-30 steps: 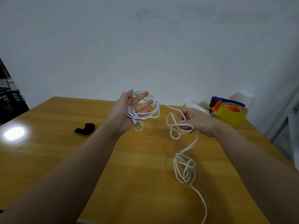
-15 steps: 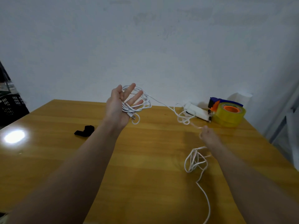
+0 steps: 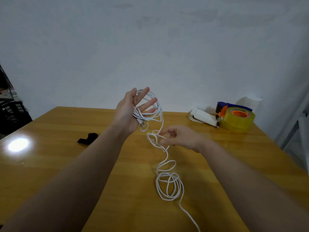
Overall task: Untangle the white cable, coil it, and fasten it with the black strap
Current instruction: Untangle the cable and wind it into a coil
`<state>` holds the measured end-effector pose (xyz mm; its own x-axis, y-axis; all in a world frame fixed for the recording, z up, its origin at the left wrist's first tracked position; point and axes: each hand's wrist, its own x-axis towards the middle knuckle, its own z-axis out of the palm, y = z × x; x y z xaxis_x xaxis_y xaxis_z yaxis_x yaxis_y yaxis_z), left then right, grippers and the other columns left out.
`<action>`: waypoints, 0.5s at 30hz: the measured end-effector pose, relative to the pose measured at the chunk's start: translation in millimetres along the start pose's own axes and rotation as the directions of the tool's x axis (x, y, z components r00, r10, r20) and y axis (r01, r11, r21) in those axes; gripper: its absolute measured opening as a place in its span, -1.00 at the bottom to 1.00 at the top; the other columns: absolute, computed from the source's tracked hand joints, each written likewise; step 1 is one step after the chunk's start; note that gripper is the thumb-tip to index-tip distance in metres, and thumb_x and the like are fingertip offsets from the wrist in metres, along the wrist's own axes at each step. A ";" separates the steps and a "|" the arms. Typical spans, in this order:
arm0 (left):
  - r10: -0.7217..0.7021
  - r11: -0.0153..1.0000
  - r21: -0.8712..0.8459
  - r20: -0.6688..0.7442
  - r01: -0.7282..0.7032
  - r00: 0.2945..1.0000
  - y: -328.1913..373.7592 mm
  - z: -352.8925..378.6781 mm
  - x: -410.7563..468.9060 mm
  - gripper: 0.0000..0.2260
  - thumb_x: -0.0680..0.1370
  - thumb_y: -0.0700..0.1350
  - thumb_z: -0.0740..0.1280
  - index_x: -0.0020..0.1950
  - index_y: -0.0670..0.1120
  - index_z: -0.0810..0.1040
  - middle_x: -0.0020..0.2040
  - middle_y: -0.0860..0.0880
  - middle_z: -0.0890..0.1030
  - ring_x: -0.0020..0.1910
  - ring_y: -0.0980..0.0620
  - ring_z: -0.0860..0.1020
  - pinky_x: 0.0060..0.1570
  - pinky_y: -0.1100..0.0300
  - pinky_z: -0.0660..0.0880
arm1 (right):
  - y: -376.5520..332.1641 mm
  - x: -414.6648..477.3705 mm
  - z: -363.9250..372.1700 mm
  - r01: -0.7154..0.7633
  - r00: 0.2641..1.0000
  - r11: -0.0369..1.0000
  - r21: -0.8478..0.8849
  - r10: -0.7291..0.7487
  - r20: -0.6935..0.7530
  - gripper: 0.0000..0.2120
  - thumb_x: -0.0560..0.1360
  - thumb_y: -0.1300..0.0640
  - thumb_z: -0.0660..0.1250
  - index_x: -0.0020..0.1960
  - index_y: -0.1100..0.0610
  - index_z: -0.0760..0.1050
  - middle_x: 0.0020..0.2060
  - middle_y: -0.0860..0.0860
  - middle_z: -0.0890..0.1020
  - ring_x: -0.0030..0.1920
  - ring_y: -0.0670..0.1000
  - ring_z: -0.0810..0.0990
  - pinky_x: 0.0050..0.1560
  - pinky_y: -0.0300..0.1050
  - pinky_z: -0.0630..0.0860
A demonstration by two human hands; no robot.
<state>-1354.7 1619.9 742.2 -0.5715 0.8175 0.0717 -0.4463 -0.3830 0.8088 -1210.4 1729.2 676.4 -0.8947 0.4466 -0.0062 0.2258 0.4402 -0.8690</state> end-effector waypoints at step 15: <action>0.181 0.959 -0.189 -0.157 -0.210 0.971 29.3 -24.5 3.0 -0.77 0.65 -0.04 0.12 -0.13 -0.12 0.40 0.22 -0.02 0.62 0.02 -0.13 0.67 -0.29 0.14 0.60 | 125.9 -21.7 -29.6 -0.113 0.449 0.493 0.863 0.800 -0.398 -0.77 0.54 0.37 0.18 -0.28 0.23 0.36 -0.47 0.13 0.44 -0.61 -0.06 0.40 -0.71 -0.37 0.28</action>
<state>-1386.4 1600.5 751.9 -0.7440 0.6565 0.1241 -0.4385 -0.6200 0.6506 -1151.2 1798.0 581.8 -0.0672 0.8629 -0.5009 -0.1196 -0.5054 -0.8546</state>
